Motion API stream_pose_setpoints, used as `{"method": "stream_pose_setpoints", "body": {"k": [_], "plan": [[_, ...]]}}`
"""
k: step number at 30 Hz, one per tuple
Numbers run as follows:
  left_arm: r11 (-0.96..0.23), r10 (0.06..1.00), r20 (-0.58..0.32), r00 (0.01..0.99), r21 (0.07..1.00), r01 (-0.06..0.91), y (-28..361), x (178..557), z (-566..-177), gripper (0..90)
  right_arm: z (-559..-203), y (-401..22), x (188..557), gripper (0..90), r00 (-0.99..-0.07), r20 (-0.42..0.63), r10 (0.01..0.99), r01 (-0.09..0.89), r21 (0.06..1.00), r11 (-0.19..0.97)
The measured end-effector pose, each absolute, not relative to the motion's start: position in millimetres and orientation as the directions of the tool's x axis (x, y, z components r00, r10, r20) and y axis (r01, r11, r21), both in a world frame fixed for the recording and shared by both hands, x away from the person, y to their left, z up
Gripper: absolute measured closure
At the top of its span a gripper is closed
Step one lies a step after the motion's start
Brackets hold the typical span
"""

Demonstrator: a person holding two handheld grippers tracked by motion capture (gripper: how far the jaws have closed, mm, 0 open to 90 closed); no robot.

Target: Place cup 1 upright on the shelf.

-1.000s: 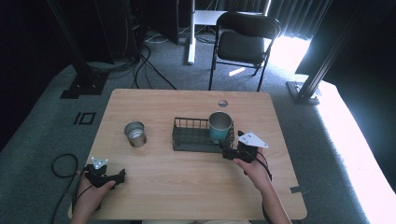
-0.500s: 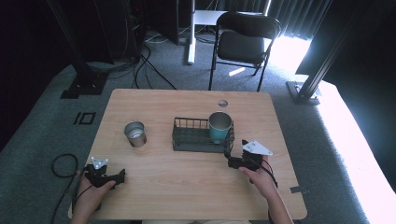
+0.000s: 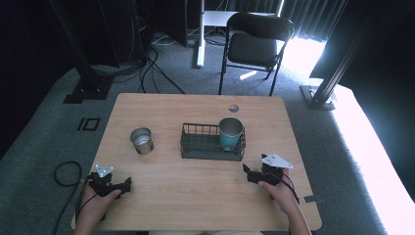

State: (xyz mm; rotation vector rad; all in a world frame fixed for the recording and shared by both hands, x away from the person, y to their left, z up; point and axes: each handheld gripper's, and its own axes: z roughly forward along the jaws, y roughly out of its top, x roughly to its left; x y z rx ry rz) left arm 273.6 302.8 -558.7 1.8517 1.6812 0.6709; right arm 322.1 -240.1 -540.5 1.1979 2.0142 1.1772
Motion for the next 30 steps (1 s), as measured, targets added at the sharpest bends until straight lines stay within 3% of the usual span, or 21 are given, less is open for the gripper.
{"method": "stream_pose_setpoints", "body": {"k": [30], "plan": [[-0.071,0.995,0.003,0.095,0.685,0.725,303,274,-559,0.6,-557,-294,296,10.6,-0.406,-0.002,0.914,0.581,0.771,0.26]]}}
